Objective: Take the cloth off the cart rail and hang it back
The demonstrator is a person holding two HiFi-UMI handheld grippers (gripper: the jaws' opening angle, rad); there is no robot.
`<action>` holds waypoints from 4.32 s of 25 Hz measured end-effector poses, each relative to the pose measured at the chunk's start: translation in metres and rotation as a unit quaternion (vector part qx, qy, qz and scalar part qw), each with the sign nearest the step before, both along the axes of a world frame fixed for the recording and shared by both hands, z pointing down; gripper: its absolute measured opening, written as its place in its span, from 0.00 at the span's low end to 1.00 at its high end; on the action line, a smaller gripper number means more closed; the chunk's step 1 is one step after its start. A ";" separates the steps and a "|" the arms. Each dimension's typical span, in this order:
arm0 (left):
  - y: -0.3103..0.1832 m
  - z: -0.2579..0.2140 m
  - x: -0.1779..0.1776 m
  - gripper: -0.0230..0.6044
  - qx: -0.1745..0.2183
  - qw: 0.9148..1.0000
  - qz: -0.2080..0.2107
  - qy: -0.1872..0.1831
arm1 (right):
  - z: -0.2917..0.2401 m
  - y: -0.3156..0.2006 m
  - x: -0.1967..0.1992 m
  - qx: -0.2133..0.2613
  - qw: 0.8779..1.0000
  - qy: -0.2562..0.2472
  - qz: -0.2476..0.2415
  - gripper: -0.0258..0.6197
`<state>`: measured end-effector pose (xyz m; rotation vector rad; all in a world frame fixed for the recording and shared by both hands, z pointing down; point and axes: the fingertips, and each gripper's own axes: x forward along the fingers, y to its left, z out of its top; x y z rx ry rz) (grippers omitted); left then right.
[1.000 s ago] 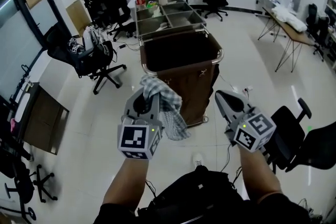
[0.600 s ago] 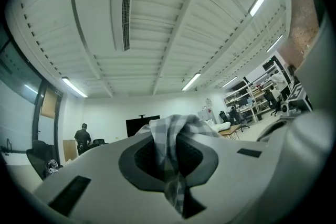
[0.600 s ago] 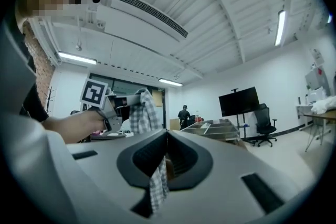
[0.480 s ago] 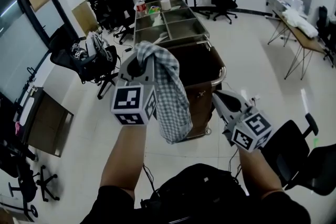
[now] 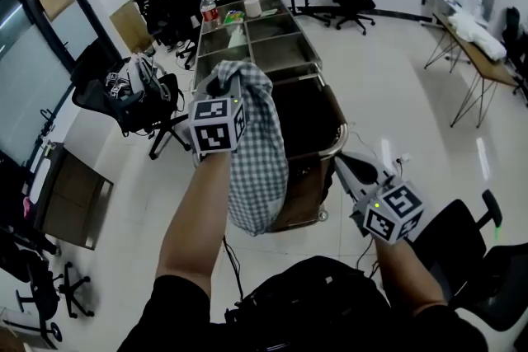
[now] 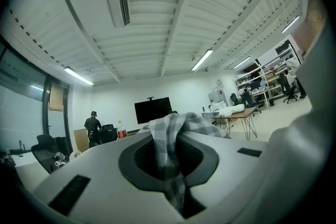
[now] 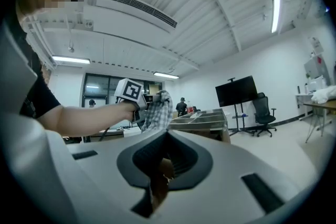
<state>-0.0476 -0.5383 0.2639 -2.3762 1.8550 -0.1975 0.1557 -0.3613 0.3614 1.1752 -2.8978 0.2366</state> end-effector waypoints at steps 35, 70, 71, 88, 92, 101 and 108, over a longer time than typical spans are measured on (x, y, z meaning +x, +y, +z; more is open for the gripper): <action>0.051 0.126 -0.035 0.47 -0.197 0.979 0.010 -0.051 | 0.024 0.018 -0.025 -0.032 0.999 -0.020 -0.010 0.07; 0.416 0.086 -0.094 0.04 -0.004 0.991 0.114 0.068 | 0.023 0.252 -0.132 -0.051 0.997 -0.065 0.002 0.06; 0.426 0.089 -0.099 0.04 -0.004 0.991 0.111 0.078 | 0.026 0.260 -0.130 -0.052 0.997 -0.062 0.006 0.06; 0.483 0.130 -0.076 0.04 -0.040 0.986 0.121 0.111 | 0.042 0.300 -0.129 -0.046 0.999 -0.003 0.015 0.06; 0.481 0.127 -0.071 0.04 -0.037 0.984 0.126 0.117 | 0.044 0.303 -0.129 -0.048 0.999 -0.001 0.013 0.06; 0.490 0.131 -0.058 0.04 -0.033 0.987 0.128 0.092 | 0.058 0.310 -0.120 -0.055 0.998 0.011 0.018 0.06; 0.496 0.140 -0.059 0.04 -0.035 0.986 0.124 0.109 | 0.059 0.313 -0.114 -0.056 0.998 0.015 0.018 0.06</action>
